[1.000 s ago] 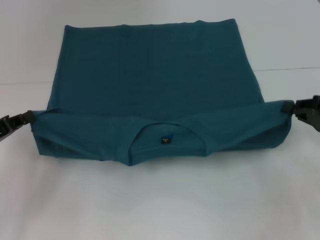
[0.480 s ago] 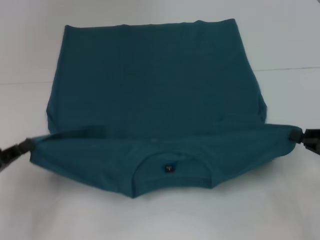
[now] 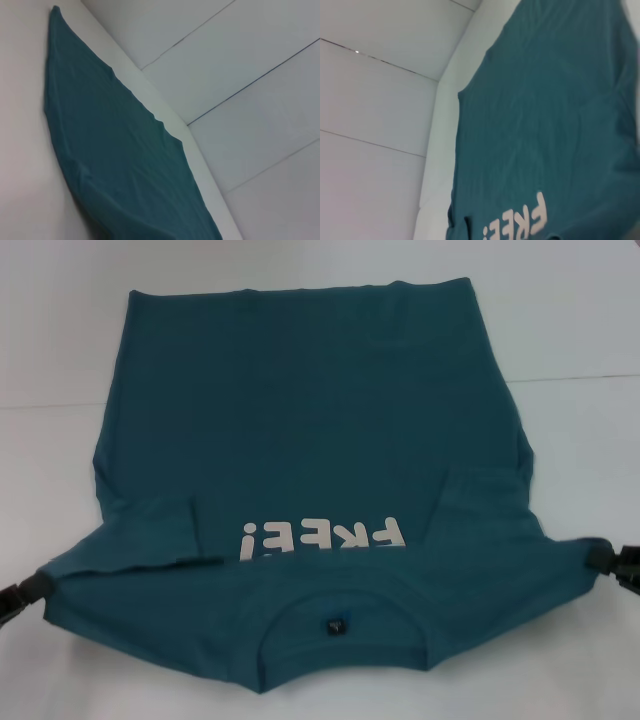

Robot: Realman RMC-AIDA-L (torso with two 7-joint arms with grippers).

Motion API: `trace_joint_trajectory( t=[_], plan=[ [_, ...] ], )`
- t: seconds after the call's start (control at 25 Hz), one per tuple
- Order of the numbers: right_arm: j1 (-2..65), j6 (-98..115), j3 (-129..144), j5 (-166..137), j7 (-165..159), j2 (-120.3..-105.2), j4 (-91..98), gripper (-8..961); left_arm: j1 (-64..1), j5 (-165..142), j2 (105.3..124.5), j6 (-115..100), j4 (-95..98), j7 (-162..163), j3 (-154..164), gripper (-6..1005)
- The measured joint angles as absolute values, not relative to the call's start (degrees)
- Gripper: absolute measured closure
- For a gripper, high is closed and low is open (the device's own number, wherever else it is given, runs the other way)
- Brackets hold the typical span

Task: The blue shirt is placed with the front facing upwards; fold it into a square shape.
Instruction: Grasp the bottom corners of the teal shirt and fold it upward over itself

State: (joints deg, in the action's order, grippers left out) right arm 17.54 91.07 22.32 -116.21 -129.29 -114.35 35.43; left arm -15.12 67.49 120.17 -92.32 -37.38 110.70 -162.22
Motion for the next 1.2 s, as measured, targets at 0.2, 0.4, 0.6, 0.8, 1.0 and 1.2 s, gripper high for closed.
trace_joint_trajectory(
  t=[0.2,0.4,0.6,0.8,1.0,1.2],
  plan=[
    [16.2,92.3,22.3,-116.3,-129.3,-114.42,35.4,923,-13.7,67.5,120.33,-94.3,-37.6,111.5,-162.3,999],
    [15.4,94.4,22.3,-116.4,-129.4,-114.73,35.4,924,-11.4,67.5,121.74,-95.2,-41.2,112.6,-162.3,999],
    [14.0,95.4,22.7,-116.5,-129.7,-115.00,35.4,924,-9.8,67.4,122.14,-96.4,-42.6,113.1,-162.6,999],
    [12.4,96.4,22.8,-116.7,-129.9,-115.07,35.4,924,-9.0,67.4,122.31,-97.0,-42.6,113.5,-163.0,999],
    [11.0,97.3,22.7,-117.0,-129.9,-115.06,35.5,924,-8.3,67.4,122.47,-98.0,-42.6,113.7,-163.1,1000],
    [10.5,97.9,22.3,-118.4,-129.9,-115.07,35.3,924,-6.9,67.3,123.16,-99.1,-43.6,114.1,-163.7,1000]
  ],
)
